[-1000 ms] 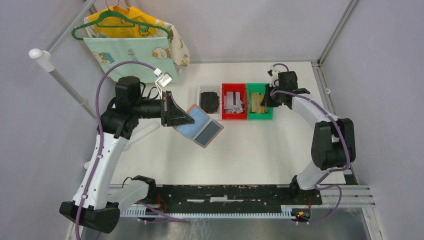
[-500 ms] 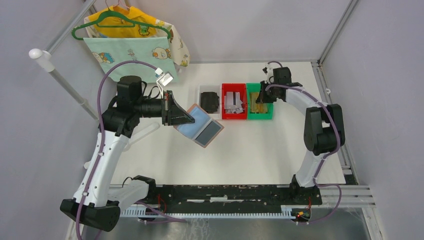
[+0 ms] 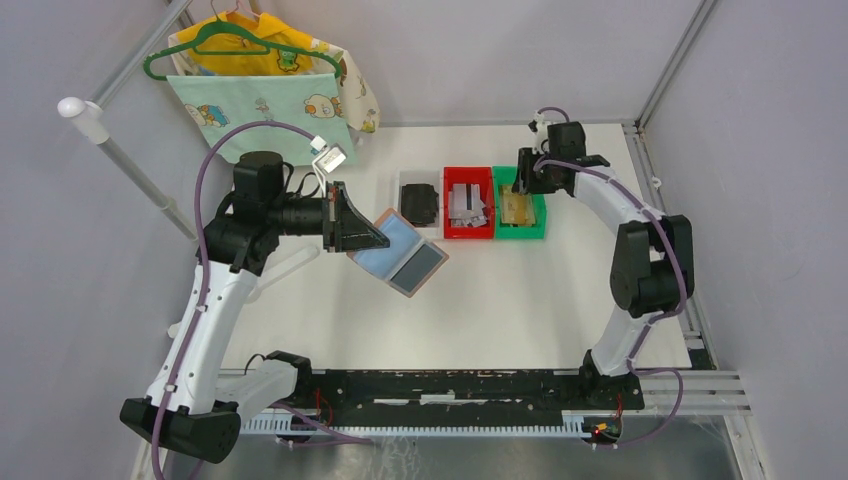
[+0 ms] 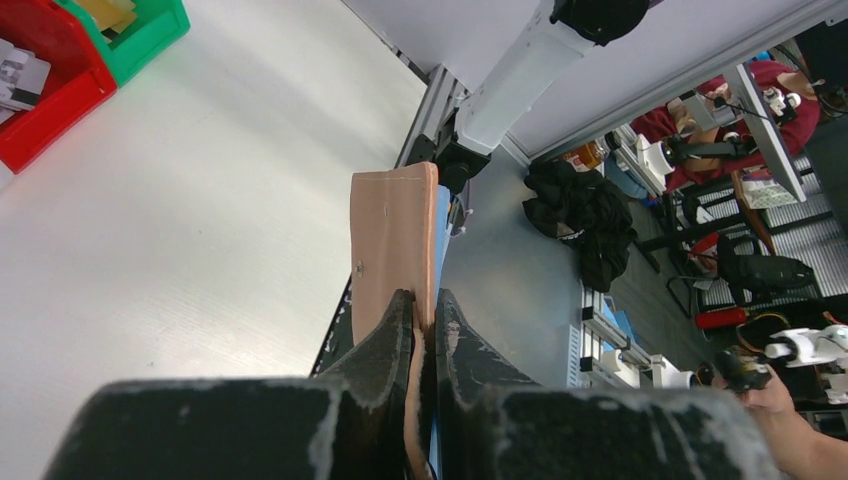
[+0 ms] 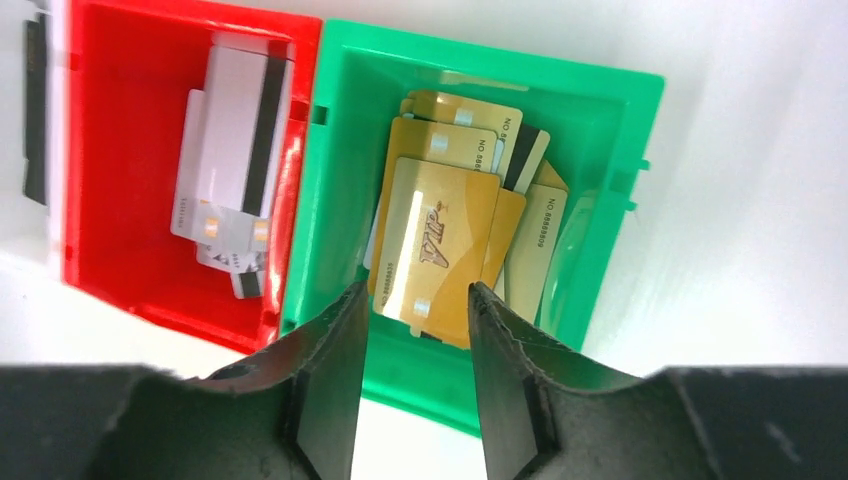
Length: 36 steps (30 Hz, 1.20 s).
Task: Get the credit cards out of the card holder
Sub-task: Place the credit card in the storage box, then remove the credit card from the card holder.
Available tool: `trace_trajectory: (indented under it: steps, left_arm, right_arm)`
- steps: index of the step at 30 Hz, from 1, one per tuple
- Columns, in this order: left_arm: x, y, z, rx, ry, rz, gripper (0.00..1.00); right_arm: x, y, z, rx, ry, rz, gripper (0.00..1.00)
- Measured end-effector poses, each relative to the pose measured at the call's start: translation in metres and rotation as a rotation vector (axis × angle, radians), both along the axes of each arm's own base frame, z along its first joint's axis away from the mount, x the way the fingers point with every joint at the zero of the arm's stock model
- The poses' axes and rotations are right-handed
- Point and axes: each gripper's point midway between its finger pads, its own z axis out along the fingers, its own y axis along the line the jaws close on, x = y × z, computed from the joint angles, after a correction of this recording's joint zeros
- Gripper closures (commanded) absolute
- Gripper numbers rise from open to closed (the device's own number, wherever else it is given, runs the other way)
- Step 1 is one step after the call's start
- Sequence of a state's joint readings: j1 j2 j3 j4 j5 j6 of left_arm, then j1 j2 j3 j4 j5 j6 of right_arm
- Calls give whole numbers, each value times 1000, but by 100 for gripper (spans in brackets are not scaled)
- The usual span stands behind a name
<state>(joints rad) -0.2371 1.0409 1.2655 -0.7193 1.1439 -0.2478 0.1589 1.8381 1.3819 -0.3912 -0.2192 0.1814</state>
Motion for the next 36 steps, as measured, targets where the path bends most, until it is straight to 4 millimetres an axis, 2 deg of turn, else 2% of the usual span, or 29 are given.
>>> trace_trajectory:
  steps: [2,3,4,5,8,10,11,12,15,17,20,23,27,30,33,36]
  left_arm:
    - [-1,0,1,-4,1,-8,98]
    - [-2,0,1,-5,1,-10,98]
    - [-2,0,1,-5,2,-11,98]
    - [-2,0,1,-5,3,-12,98]
    - [-4,0,1,-8,1,-24,97]
    - [-8,-1,2,-17,-2,-44,97]
    - [-9,-1,3,-21,-5,-53,97]
    - [-11,-1,4,-24,-10,-63,97]
    - [-12,-1,3,-23,-19,-72,98]
    - [-12,0,1,-17,-18,-74,98]
    - [-12,0,-4,-7,-12,-78,98]
    - [-9,0,-10,12,2,-88,98]
    - [-6,2,-22,46,5,-111,98]
    - [-9,4,-29,74,-6,-134,98]
    - [-12,6,-31,93,-24,-153,98]
    - [-13,8,-33,111,-38,-170,98]
  right_arm:
    - [-2,0,17,-10,-34,-4,34]
    - [-5,3,37,-12,-78,3,16]
    - [-6,5,46,-9,-97,5,3]
    - [-9,10,62,-3,-133,15,2]
    - [-30,38,135,95,-318,95,2]
    - [-59,60,186,249,-481,165,2]
    - [-78,67,205,328,-544,195,2]
    - [-97,72,220,404,-605,226,2]
    - [-149,88,243,624,-702,342,2]
    - [-166,103,248,687,-699,425,2]
    - [-188,141,235,681,-615,551,2]
    - [-219,173,237,675,-576,702,2]
    - [-245,192,249,659,-601,828,2]
    - [-258,208,248,646,-593,904,2]
    - [-273,229,234,622,-541,981,2]
    - [-286,243,214,595,-479,1039,7]
